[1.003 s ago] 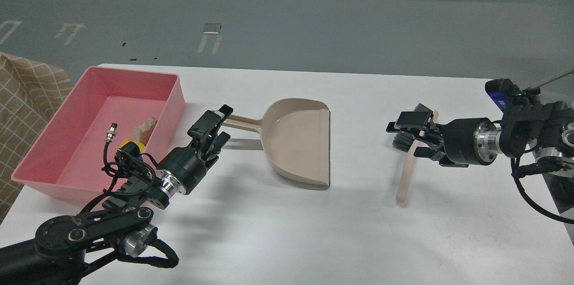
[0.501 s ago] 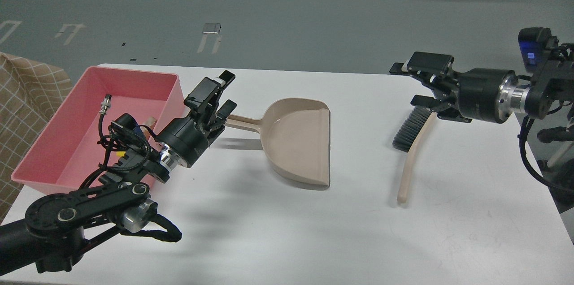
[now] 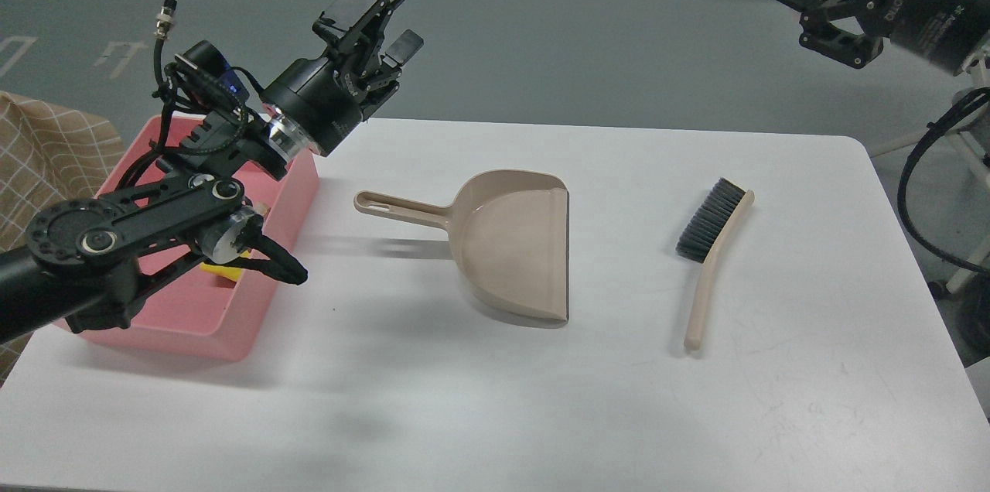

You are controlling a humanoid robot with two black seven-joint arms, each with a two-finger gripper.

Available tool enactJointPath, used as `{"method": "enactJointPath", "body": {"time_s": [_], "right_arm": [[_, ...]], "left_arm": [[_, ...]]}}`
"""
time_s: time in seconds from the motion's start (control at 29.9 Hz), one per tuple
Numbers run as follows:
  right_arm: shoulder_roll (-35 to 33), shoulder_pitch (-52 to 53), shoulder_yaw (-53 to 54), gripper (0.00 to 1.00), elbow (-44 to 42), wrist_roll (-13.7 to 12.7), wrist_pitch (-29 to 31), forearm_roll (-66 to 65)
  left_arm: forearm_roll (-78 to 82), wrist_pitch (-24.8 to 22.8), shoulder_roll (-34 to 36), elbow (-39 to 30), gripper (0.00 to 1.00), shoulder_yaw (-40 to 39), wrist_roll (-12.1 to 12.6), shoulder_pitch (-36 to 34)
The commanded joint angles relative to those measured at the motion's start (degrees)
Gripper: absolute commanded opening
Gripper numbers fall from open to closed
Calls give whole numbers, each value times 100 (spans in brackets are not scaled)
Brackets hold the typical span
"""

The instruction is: Sweep and dump garbage into bin

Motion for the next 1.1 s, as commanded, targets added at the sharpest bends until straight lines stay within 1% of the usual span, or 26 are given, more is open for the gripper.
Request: {"method": "enactJointPath", "body": {"time_s": [0.0, 0.07, 0.13, 0.17, 0.23, 0.37, 0.43, 0.5, 0.57, 0.64, 0.77, 0.84, 0.87, 0.97, 1.07], "right_arm": [[674, 321, 541, 99, -661, 0, 1, -12], [790, 481, 595, 98, -943, 0, 1, -12], [834, 665, 595, 98, -1259, 0, 1, -3], [834, 666, 595, 98, -1260, 0, 1, -3], [1008, 849, 595, 98, -1584, 0, 1, -3], [1132, 1078, 621, 97, -2024, 0, 1, 5], [1176, 1096, 674, 97, -2235, 224, 1, 5], [1430, 1114, 779, 97, -2560, 619, 1, 5], [1545, 1114, 840, 97, -2753, 813, 1, 5], [1607, 1114, 858, 97, -2833, 910, 1, 5], [1695, 1035, 876, 97, -3053, 1323, 1, 23], [1756, 1026, 867, 97, -3167, 1385, 1, 67], [1852, 1026, 867, 97, -3246, 1394, 1, 215], [2002, 729, 789, 98, -3230, 1324, 1, 820], [2090, 438, 709, 98, -3115, 1280, 1, 1146]], "left_arm": [[-16, -204, -17, 403, 98, -52, 0, -277], [-16, -494, -34, 720, 98, -87, 0, -488], [-33, -924, -87, 1193, 98, -174, 0, -743], [-33, -926, -87, 1196, 98, -175, 0, -744], [-33, -1171, -279, 1642, 98, -551, 0, -875], [-33, -1470, -570, 2091, 98, -1053, 0, -893], [-33, -1672, -754, 2320, 98, -1273, 0, -911], [-95, -1813, -1035, 2583, 98, -1562, 0, -919], [-113, -1831, -1185, 2637, 98, -1660, 0, -928], [-113, -1866, -1212, 2646, 98, -1669, 0, -928], [-174, -1998, -1492, 2689, 98, -1678, 0, -928], [-227, -2042, -1607, 2821, 98, -1678, 0, -920], [-305, -2112, -1712, 3004, 98, -1678, 0, -902], [-586, -2287, -2046, 3383, 98, -1669, 0, -876], [-762, -2498, -2152, 3506, 98, -1652, 0, -832]]}}
